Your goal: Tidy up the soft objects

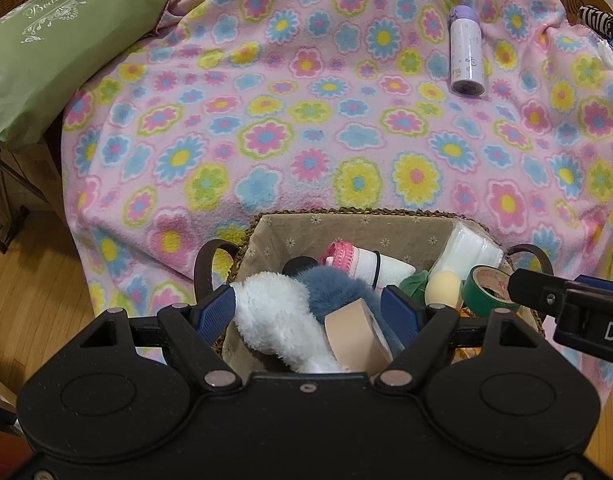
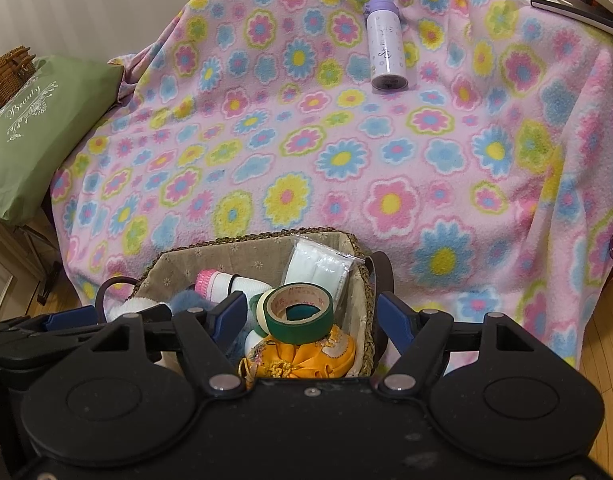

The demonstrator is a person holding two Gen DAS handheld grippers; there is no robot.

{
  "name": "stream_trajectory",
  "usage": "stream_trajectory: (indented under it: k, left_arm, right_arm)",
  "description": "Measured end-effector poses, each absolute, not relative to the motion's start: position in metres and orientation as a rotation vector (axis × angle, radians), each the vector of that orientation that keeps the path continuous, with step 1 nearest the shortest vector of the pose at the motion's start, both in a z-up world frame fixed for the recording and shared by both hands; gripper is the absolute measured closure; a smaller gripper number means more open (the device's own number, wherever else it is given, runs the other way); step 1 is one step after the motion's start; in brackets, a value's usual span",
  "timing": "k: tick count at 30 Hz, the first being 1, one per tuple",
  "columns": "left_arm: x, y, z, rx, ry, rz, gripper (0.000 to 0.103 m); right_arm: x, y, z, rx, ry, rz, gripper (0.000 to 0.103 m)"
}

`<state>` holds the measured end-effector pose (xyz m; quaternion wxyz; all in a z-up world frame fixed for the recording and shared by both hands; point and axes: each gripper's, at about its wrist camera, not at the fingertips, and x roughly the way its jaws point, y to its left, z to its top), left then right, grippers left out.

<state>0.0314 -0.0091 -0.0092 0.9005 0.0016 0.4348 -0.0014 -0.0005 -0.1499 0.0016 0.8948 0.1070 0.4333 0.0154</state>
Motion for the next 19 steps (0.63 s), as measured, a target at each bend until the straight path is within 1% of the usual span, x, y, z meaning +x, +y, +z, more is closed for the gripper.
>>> stream_trajectory:
  k: [19]
  left_arm:
    - [0.0320,-0.0085,-0.0104,0.006,0.904,-0.002,0.026]
  right_arm:
    - [-0.0001,-0.1493,0.0016,0.222,0.898,0.031,0.031]
